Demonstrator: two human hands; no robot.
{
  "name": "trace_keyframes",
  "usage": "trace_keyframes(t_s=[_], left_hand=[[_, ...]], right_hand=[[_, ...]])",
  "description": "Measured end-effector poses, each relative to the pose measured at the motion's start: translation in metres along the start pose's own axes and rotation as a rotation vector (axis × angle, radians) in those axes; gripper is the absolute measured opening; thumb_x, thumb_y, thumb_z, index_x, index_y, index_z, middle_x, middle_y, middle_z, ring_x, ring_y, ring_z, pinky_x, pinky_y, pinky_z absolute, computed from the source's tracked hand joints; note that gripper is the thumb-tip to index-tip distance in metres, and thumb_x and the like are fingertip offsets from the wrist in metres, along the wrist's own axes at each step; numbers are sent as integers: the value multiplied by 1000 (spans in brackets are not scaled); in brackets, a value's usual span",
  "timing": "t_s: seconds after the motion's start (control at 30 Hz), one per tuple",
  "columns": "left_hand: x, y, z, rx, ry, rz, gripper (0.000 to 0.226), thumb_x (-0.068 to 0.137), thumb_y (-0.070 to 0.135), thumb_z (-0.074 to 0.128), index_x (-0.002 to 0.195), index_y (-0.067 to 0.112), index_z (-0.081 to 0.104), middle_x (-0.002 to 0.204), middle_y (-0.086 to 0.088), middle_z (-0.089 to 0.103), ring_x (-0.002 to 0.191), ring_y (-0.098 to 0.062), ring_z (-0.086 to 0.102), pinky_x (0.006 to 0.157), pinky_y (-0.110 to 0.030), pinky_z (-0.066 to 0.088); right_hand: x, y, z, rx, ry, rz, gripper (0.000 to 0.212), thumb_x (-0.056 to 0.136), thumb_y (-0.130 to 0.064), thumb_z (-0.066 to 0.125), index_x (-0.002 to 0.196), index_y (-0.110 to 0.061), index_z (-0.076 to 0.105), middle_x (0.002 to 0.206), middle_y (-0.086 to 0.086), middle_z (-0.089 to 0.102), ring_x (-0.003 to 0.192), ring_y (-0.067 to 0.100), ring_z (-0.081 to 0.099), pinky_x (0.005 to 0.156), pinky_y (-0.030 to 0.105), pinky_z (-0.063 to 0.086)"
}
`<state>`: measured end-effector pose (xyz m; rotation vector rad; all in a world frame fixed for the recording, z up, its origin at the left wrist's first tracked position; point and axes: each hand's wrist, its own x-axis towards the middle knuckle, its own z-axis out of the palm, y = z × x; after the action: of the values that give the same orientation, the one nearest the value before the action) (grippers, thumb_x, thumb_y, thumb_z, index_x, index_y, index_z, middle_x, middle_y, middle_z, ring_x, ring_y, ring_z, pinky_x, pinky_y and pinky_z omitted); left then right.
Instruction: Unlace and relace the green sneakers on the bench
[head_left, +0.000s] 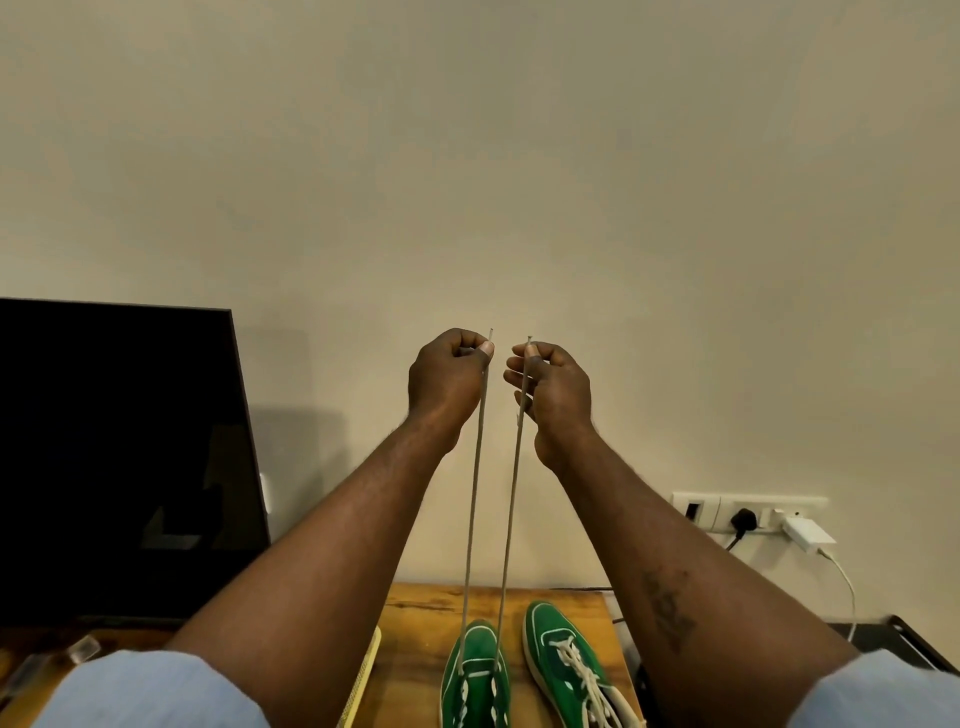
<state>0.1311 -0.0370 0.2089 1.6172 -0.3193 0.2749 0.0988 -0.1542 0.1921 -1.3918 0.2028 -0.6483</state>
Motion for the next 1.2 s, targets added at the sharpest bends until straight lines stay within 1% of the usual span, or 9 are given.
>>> trace_keyframes(t_s=[0.23,0.63,0.73,0.8,0.83,0.9,1.03,1.13,1.2], left_hand=[[5,-7,2,6,-4,-9,11,102,23,64,95,26,72,96,8,70,95,-14,66,91,-52,61],[16,-19,10,-3,-10,-15,9,101,27,66,95,27,72,94,7,69,95,-16,67,90,-51,61],[14,-25,11,3,-11,-11,9,102,26,65,96,25,72,93,5,70,92,-19,67,84,-46,63],[7,-35,10,10,-19,-10,10,104,25,63,97,24,70,95,4,72,87,-21,68,71,-39,62],[3,-43,10,18,-30,-16,11,105,25,62,97,24,69,96,4,74,83,-20,67,65,-36,58],[-12,-64,9,55,-65,-53,12,105,24,60,97,26,68,95,5,76,73,-16,64,59,-32,52],[-56,-134,11,165,-121,-128,11,101,24,64,93,29,70,84,7,76,76,-14,71,68,-39,59],[-97,-191,15,193,-170,-217,10,100,22,66,94,30,68,82,3,75,66,-21,72,62,-43,63],[-117,-220,15,210,-174,-260,12,100,22,67,97,33,64,80,2,74,62,-19,71,62,-45,63]], right_hand=[[5,6,-1,-10,-1,0,21,109,-22,53,107,-20,74,108,3,76,104,17,74,94,39,55],[19,20,-4,-21,-10,2,22,109,-23,53,108,-20,74,107,4,76,105,19,74,93,39,54],[19,22,-4,-21,-24,6,21,108,-23,54,108,-19,75,107,4,76,104,20,74,94,40,55],[14,29,-6,-26,-42,13,22,109,-22,53,110,-17,74,106,6,76,103,23,75,92,40,56],[11,35,-9,-34,-53,18,22,109,-22,53,110,-15,74,104,8,76,101,24,76,91,40,58],[1,56,-16,-64,-64,41,22,109,-20,52,108,-13,73,99,11,76,92,23,78,85,39,61],[-30,123,-38,-176,-59,182,19,107,-20,57,103,-14,74,89,9,77,79,21,77,71,35,60],[-59,177,-56,-220,-70,314,18,104,-15,58,100,-12,75,83,8,78,74,20,76,68,36,59],[-76,206,-66,-235,-75,383,17,105,-15,59,100,-10,74,82,8,77,71,20,73,67,35,59]])
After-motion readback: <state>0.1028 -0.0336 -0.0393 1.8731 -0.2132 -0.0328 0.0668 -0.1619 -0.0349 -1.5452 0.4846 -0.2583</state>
